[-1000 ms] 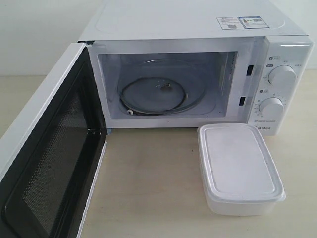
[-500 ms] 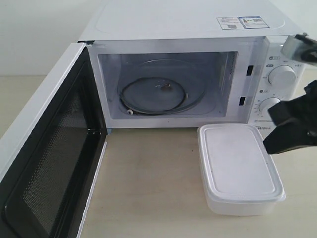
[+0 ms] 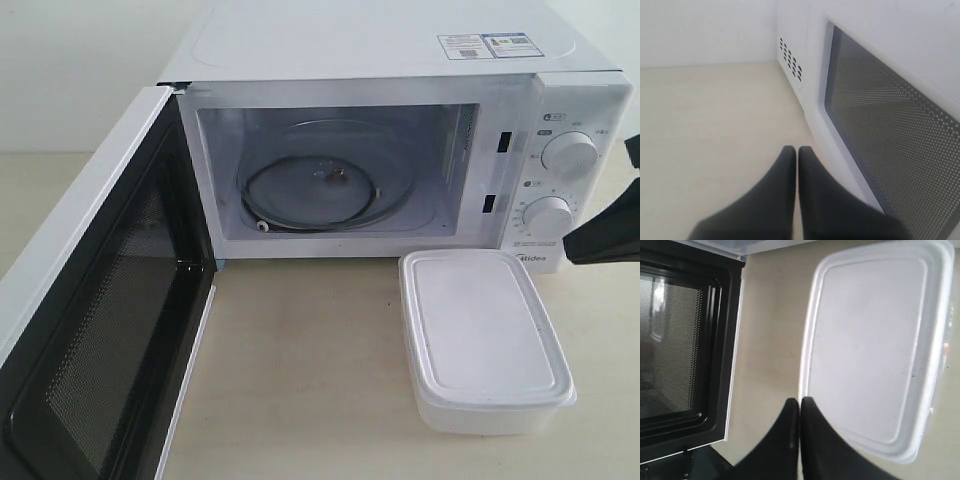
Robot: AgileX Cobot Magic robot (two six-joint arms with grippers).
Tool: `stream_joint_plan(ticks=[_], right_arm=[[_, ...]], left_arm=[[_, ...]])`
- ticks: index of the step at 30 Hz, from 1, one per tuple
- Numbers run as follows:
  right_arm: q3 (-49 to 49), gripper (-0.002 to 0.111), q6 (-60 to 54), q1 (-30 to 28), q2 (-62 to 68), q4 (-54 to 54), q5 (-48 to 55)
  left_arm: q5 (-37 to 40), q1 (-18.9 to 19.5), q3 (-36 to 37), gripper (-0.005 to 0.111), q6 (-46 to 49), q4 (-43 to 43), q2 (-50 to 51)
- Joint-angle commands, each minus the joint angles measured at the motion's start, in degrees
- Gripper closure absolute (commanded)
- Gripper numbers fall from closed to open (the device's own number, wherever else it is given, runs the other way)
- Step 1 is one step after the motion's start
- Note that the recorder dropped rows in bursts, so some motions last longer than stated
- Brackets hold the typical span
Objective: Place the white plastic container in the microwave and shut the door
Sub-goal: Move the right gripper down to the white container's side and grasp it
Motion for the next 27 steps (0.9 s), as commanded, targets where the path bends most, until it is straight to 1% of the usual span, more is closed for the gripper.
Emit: stream_joint_plan(ticks=[1,6,13,15,16,18,23,26,27], right_arm=[[-0.4,0.108,-2.7,-1.0,5.2,1.4,0.5],[-0.4,0.108,-3.2,-1.0,8.5,1.1,0.1],[-0.4,0.108,-3.8,-1.0,8.8,1.1,-4.8],[-0.4,0.107,-3.8,-1.0,8.8,1.2,-5.3],[-0.4,0.104,-3.8,-1.0,8.8,1.2,-5.4],[-0.4,0.095,-3.8,-1.0,8.8,1.5,-5.9],[-0.4,0.068,-4.8,-0.6,8.8,2.4,-5.5],[-0.4,0.049,-4.5,-0.6,8.9,1.7,-6.2],[-0.4,0.044,-4.0,-0.6,9.0,1.5,-6.2]], left_arm=[[-0.1,0.2,0.2,0.103,-0.5,0.1,-0.1],[-0.1,0.2,0.2,0.103,-0.5,0.1,-0.1],[-0.1,0.2,0.2,0.103,-0.5,0.1,-0.1],[-0.1,0.2,0.2,0.103,-0.5,0.1,-0.1],[-0.1,0.2,0.2,0.103,-0.5,0.1,-0.1],[-0.1,0.2,0.2,0.103,-0.5,0.1,-0.1],[-0.1,0.2,0.2,0.103,-0.5,0.1,-0.1],[-0.1,0.2,0.2,0.103,-0.5,0.1,-0.1],[-0.1,0.2,0.2,0.103,-0.5,0.1,-0.1]])
